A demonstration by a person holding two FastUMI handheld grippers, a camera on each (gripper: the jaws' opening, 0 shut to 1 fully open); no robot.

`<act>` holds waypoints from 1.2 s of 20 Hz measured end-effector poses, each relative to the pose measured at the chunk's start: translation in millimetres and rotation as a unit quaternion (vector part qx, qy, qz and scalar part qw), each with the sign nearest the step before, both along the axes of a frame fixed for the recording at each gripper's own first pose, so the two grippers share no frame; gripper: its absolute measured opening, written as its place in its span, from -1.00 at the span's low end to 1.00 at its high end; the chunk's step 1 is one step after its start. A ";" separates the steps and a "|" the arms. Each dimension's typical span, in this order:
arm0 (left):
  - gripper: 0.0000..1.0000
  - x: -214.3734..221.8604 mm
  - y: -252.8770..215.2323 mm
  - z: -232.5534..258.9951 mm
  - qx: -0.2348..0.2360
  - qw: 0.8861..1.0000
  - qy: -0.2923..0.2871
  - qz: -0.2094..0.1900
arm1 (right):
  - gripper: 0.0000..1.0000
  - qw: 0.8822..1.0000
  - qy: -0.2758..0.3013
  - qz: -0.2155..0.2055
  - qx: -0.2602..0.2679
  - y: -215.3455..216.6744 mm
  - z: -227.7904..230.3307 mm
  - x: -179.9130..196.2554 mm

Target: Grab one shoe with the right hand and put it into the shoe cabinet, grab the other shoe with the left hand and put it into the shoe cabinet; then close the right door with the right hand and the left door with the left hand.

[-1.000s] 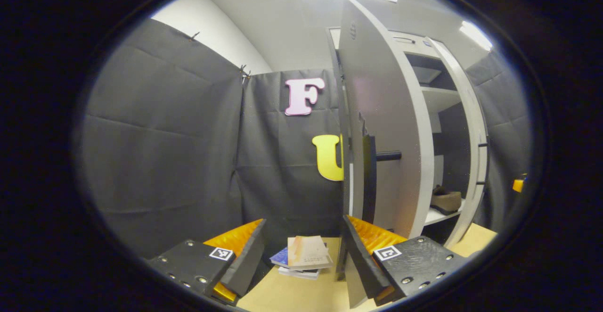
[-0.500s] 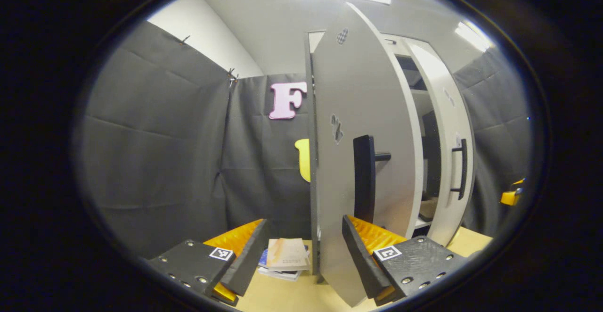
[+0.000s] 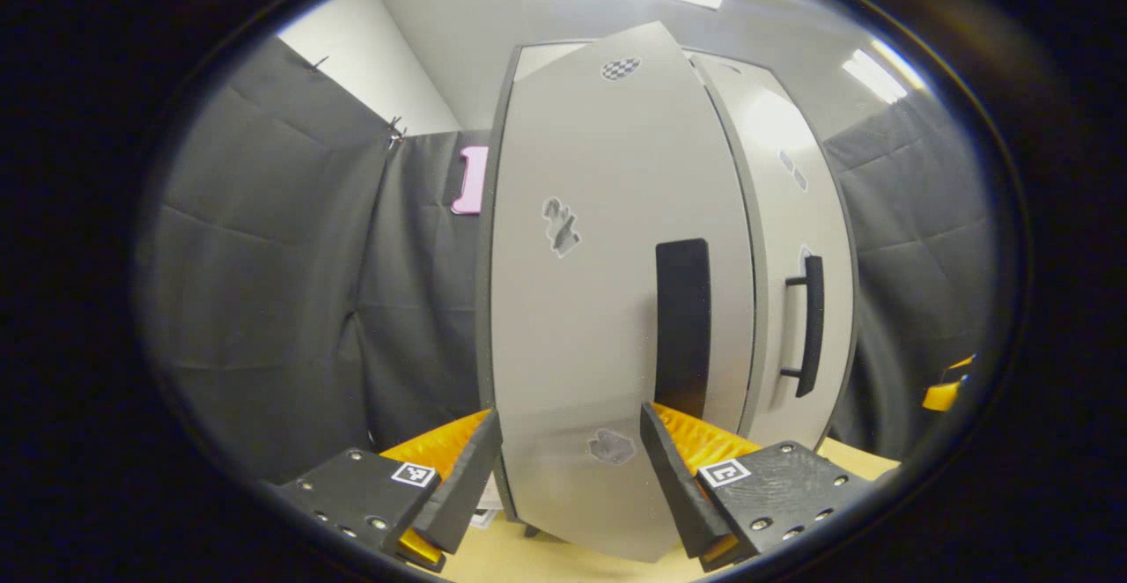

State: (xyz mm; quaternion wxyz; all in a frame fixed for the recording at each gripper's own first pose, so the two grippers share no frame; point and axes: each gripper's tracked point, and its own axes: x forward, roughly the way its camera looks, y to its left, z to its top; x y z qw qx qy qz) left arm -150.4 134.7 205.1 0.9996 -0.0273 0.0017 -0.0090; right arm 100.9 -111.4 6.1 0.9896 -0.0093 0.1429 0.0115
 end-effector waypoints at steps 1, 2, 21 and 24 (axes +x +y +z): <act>0.92 4.3 0.9 -4.0 0.002 1.000 0.003 0.007 | 0.86 1.000 0.002 -0.001 -0.001 -0.8 -1.6 -1.6; 0.90 7.1 2.1 -6.6 -0.001 1.000 0.005 0.010 | 0.91 1.000 0.003 -0.002 -0.001 -1.6 -2.4 -3.4; 0.83 -95.1 118.3 15.0 0.034 0.999 0.002 0.030 | 0.92 0.998 -0.062 0.005 -0.020 10.8 62.7 -22.5; 0.90 -124.2 136.7 11.3 0.050 0.998 0.006 0.036 | 0.92 0.997 -0.077 0.002 -0.024 10.9 75.9 -34.7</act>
